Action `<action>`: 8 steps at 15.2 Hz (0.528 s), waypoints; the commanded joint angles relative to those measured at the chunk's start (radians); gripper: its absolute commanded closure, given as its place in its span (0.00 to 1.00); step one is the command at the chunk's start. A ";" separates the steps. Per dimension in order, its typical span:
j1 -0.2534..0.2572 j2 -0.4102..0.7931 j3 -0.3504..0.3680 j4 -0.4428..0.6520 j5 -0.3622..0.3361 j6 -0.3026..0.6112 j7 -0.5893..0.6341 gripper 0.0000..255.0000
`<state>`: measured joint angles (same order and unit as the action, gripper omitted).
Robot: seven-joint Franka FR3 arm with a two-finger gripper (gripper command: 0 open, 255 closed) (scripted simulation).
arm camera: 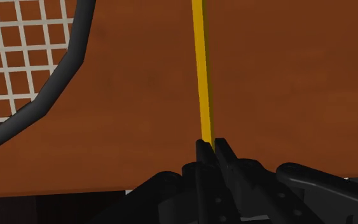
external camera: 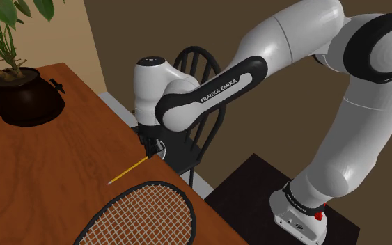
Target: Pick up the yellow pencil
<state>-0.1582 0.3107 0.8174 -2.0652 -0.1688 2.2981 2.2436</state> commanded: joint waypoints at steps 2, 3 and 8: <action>-0.013 -0.029 0.016 0.009 0.028 -0.031 -0.015 1.00; -0.017 -0.038 0.020 0.014 0.036 -0.043 -0.020 1.00; -0.036 -0.082 0.040 0.041 0.079 -0.100 -0.044 1.00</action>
<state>-0.1909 0.2368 0.8537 -2.0297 -0.0982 2.2093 2.2045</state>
